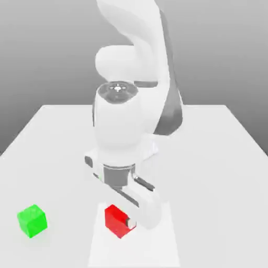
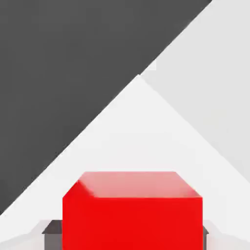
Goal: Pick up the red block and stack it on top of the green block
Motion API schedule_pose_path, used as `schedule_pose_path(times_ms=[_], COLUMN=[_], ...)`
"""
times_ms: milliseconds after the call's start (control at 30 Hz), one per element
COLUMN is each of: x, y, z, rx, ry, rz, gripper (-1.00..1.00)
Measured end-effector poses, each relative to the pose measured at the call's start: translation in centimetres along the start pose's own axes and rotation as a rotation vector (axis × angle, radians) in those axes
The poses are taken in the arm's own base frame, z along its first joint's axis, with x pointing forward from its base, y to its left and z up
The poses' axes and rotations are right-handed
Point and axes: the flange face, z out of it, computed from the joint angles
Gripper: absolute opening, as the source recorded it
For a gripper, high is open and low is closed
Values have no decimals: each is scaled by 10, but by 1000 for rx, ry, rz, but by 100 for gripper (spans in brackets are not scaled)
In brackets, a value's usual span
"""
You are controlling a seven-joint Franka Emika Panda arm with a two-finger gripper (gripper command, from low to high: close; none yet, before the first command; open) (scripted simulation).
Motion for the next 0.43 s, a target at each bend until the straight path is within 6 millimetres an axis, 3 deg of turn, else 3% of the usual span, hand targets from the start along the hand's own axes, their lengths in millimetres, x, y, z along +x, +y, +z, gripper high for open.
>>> schedule_pose_path(times_ms=[67, 133, 167, 300, 333, 433], x=[57, 127, 151, 164, 164, 164], y=[6, 24, 31, 34, 35, 35], z=[-8, -17, -15, 26, 35, 35], rx=[-1, 0, 1, 2, 2, 2], ry=[0, -3, -6, -7, -7, -7], rz=[107, 243, 288, 305, 306, 306], gripper=[-100, -100, -100, -100, 100, 100])
